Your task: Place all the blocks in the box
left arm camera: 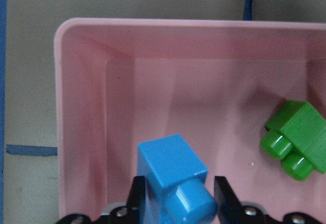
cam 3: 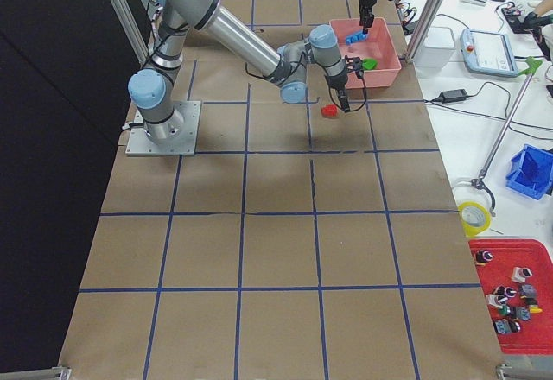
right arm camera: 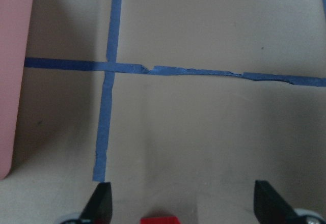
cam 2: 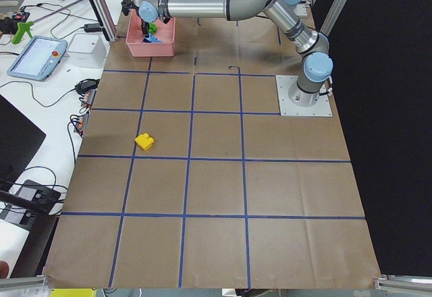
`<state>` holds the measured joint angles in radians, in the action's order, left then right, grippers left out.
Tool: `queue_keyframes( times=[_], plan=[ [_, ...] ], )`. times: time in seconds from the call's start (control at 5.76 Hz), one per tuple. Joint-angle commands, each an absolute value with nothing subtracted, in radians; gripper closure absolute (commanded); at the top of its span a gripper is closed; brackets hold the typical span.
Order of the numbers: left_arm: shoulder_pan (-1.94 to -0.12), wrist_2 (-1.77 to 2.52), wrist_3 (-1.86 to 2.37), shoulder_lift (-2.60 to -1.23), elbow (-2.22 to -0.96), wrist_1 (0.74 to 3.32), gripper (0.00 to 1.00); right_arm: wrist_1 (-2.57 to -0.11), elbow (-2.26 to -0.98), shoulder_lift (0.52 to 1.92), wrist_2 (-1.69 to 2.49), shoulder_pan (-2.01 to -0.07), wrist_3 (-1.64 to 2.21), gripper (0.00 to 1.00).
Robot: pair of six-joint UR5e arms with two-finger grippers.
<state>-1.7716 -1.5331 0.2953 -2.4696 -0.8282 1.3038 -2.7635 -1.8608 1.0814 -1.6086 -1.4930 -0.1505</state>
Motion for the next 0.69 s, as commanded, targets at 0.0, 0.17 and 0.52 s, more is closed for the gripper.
queue_keyframes(
  times=[0.0,0.17,0.52],
  plan=[
    [-1.769,-1.534,0.301,-2.403,-0.821,1.311,0.02,-2.761,-1.923,1.075,-1.599,-1.500,-0.153,0.06],
    [-1.760,-1.539,0.287,-2.335,-0.842,1.333,0.02,-2.760,-1.948,1.075,-1.598,-1.494,-0.153,0.06],
    [-1.669,-1.539,0.152,-2.239,-0.847,1.476,0.02,-2.752,-1.954,1.080,-1.605,-1.488,-0.153,0.26]
  ],
)
